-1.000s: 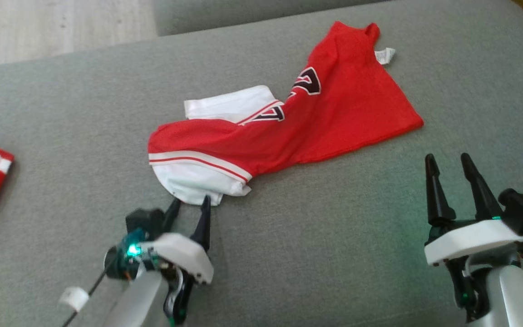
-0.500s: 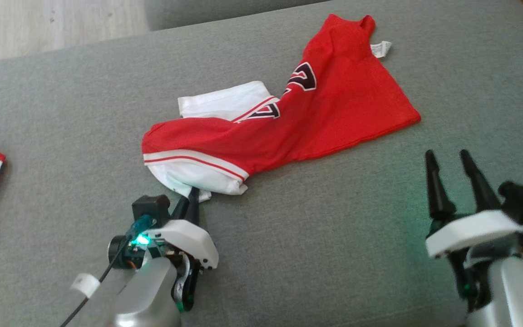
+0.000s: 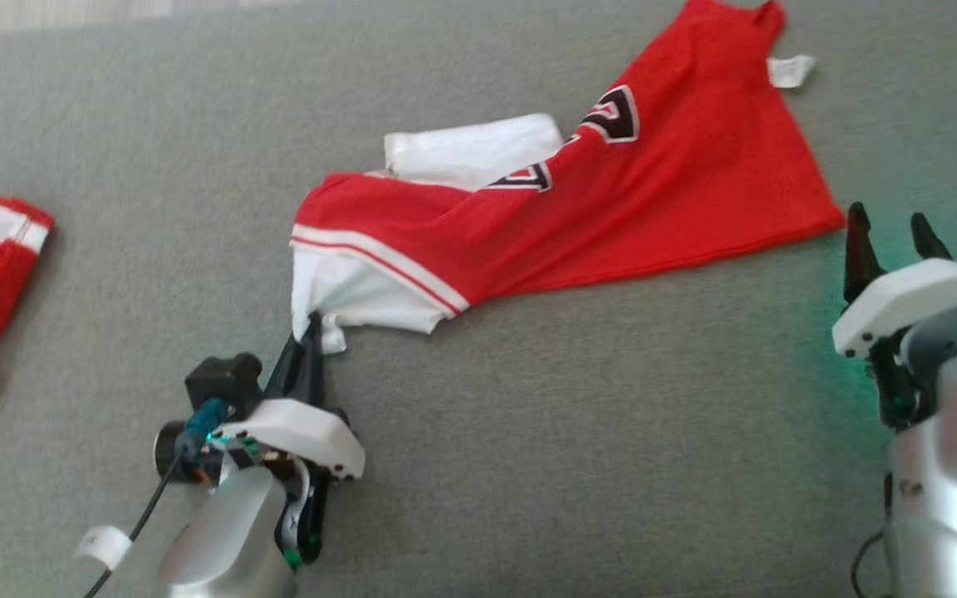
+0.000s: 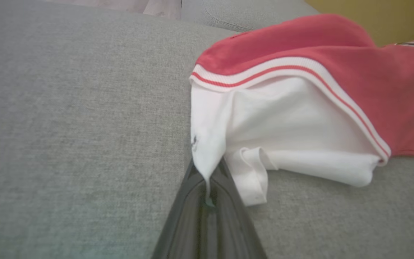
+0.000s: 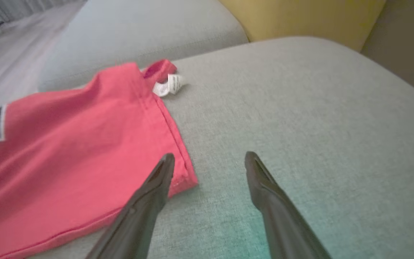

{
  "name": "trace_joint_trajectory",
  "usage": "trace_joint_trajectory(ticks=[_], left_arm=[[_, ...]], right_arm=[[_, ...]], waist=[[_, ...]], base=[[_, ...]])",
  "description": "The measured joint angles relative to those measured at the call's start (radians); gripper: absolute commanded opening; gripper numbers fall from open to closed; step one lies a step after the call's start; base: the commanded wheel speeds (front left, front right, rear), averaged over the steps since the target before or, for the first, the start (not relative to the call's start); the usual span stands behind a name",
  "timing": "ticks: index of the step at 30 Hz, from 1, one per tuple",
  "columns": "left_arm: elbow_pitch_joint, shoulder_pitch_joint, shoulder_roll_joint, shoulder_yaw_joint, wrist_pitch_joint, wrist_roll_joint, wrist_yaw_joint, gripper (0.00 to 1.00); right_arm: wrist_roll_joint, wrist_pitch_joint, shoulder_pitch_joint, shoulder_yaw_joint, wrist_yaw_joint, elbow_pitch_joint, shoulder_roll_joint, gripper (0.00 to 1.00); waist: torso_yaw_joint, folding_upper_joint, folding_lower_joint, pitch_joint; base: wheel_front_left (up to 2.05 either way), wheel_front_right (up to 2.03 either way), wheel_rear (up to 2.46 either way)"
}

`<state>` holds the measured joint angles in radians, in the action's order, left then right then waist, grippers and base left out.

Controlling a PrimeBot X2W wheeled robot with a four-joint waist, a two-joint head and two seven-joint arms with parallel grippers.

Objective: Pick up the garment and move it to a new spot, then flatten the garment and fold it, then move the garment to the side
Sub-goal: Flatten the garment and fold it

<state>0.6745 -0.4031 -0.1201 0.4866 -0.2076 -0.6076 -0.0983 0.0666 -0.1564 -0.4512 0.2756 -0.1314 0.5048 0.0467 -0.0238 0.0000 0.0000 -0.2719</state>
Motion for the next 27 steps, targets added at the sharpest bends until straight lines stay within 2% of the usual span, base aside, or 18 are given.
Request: trace_joint_trajectory(ticks=[1,4,10,11,12,16,20,24,27], left_arm=[[0.000,0.000,0.000,0.000,0.000,0.000,0.000,0.00],[-0.059,0.000,-0.004,0.010,0.010,0.002,0.001,0.00],[-0.120,-0.004,-0.013,0.019,0.010,0.009,-0.007,0.00],[-0.133,-0.004,-0.015,0.023,0.010,0.011,-0.009,0.00],[-0.135,-0.004,-0.016,0.025,0.010,0.011,-0.009,0.00],[-0.136,0.001,-0.021,0.024,0.021,0.007,-0.009,0.00],[-0.151,0.051,-0.042,0.014,0.018,-0.009,-0.017,0.00],[-0.224,0.127,-0.061,-0.019,-0.005,-0.039,-0.017,0.00],[-0.339,0.159,-0.066,-0.061,-0.015,-0.082,-0.005,0.00]], right_arm=[[0.000,0.000,0.000,0.000,0.000,0.000,0.000,1.00],[-0.040,-0.014,-0.073,0.023,0.000,0.116,0.000,1.00],[-0.085,-0.014,-0.164,0.036,0.000,0.207,0.009,1.00],[-0.088,-0.020,-0.196,0.028,0.000,0.239,0.018,0.61],[-0.090,-0.025,-0.204,0.023,0.000,0.249,0.024,0.00],[-0.074,-0.034,-0.194,-0.013,0.000,0.269,0.022,0.00],[-0.022,-0.012,-0.116,-0.068,0.000,0.224,0.020,0.00],[0.071,-0.003,0.000,-0.114,0.000,0.106,0.007,0.00],[0.133,-0.039,0.066,-0.136,0.000,-0.054,0.003,0.00]], waist=[[0.000,0.0000,0.0000,0.000],[0.028,0.0000,0.0000,-0.044],[0.051,0.0000,0.0000,-0.092],[0.056,0.0000,0.0000,-0.100],[0.057,0.0000,0.0000,-0.099],[0.054,0.0000,0.0001,-0.074],[0.043,0.0000,0.0001,-0.033],[0.025,0.0000,0.0000,0.020],[0.012,0.0000,0.0000,0.066]], base=[[0.00,0.00,0.00],[0.00,0.00,0.00],[0.00,0.00,0.00],[0.00,0.00,0.00],[0.00,0.00,0.00],[0.00,0.00,0.00],[0.00,0.00,0.00],[0.00,0.00,0.00],[0.00,0.00,0.00]])
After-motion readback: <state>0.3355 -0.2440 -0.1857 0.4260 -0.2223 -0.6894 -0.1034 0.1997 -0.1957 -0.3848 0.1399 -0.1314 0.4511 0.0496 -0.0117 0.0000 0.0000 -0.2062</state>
